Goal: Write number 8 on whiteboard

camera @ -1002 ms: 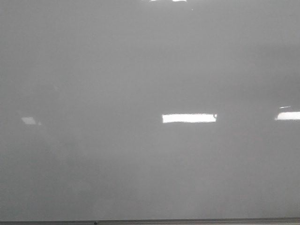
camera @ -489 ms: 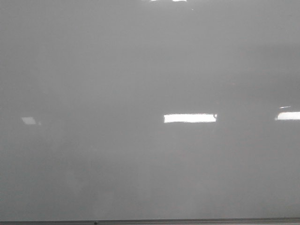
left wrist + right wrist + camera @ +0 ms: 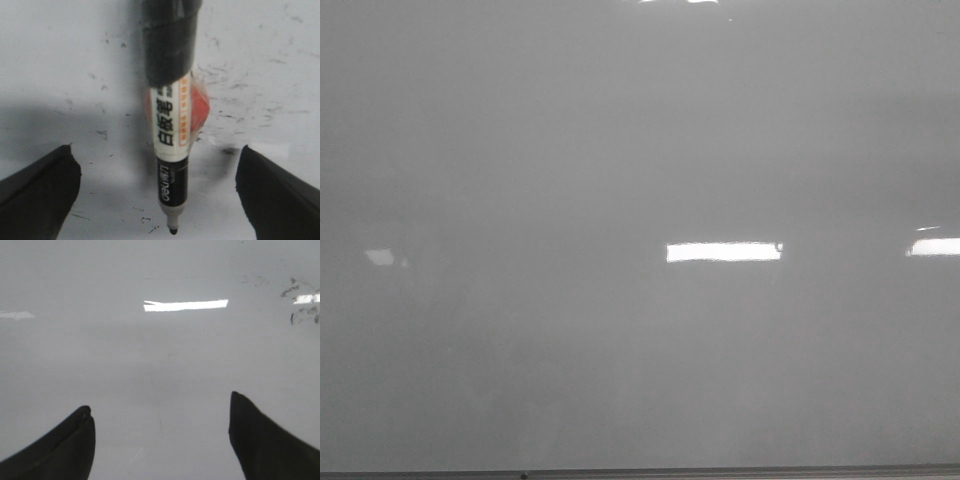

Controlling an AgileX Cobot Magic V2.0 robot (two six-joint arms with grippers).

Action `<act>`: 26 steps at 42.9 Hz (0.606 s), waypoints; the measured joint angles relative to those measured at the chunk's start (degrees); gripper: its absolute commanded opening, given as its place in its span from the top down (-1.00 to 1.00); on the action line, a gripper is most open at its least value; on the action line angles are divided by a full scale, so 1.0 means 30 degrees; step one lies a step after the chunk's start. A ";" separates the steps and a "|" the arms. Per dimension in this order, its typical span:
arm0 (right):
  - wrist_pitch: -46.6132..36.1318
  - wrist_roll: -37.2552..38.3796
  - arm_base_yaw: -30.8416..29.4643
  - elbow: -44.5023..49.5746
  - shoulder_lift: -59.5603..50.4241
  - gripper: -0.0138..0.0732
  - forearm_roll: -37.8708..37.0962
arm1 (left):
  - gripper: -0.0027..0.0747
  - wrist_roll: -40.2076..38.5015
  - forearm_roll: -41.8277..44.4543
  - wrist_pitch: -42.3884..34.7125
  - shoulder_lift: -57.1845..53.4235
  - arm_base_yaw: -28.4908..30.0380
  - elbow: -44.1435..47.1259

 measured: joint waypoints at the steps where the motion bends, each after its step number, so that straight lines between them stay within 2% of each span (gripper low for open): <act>1: 0.0000 0.0000 0.0000 0.0000 0.0000 -0.64 0.0000 | -0.63 0.0000 0.0000 -0.0033 0.0168 0.0000 0.0000; 3: 0.0000 0.0000 0.0000 0.0000 0.0000 -0.64 0.0000 | -0.55 0.0000 0.0000 -0.0033 0.0368 0.0000 0.0000; 6: 0.0000 0.0000 0.0000 0.0000 0.0000 -0.64 0.0000 | -0.31 0.0000 0.0000 -0.0115 0.0533 0.0000 0.0000; 13: 0.0000 0.0000 0.0000 0.0000 0.0000 -0.64 0.0000 | 0.43 0.0000 0.0030 -0.0473 0.0533 0.0000 0.0000; 17: 0.0000 0.0000 0.0000 0.0000 0.0000 -0.64 0.0000 | 0.76 0.0000 0.0310 -0.0499 0.0533 0.0000 0.0000; 21: 0.0000 0.0000 0.0000 0.0000 0.0000 -0.64 0.0000 | 0.98 0.0000 0.0444 -0.0405 0.0533 0.0000 0.0000; 26: 0.0000 0.0000 0.0000 0.0000 0.0000 -0.64 0.0000 | 0.99 0.0000 0.0534 0.1029 0.0140 0.0000 -0.0289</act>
